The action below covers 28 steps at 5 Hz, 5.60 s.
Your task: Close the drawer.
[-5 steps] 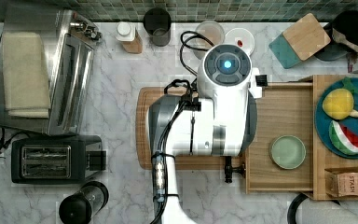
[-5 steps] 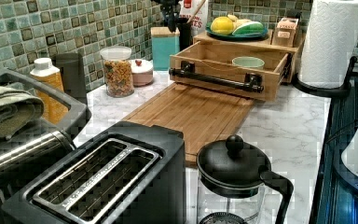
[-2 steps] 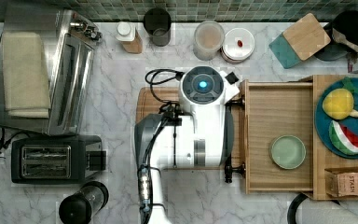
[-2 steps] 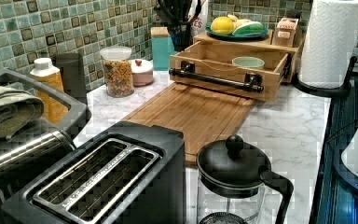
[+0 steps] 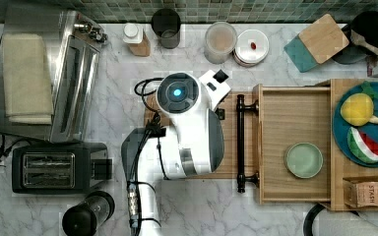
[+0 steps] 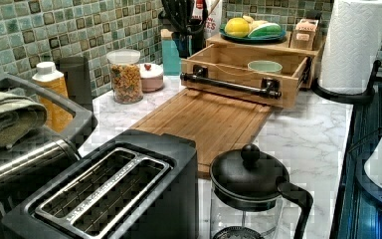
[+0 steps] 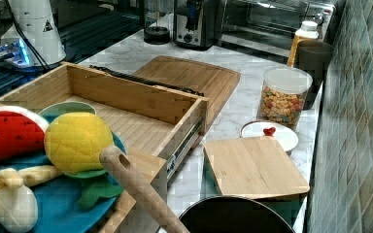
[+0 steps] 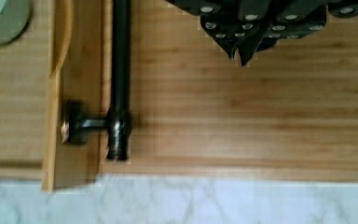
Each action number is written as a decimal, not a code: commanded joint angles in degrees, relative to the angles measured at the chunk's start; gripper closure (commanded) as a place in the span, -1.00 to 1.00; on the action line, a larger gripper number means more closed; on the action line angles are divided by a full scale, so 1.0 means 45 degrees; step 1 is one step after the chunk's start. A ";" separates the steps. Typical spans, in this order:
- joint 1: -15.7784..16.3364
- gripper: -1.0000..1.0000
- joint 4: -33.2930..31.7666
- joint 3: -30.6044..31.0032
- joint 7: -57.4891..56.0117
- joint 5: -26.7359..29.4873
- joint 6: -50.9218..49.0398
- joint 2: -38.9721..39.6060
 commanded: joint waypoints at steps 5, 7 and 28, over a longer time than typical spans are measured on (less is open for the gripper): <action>-0.0256 1.00 -0.3564 -0.0258 0.2143 -0.2014 0.4841 0.1048; -0.0899 1.00 -0.3625 -0.0764 0.0457 -0.1761 0.4826 0.0771; -0.6620 1.00 0.0866 -0.4148 -0.9676 0.1596 0.5610 0.3104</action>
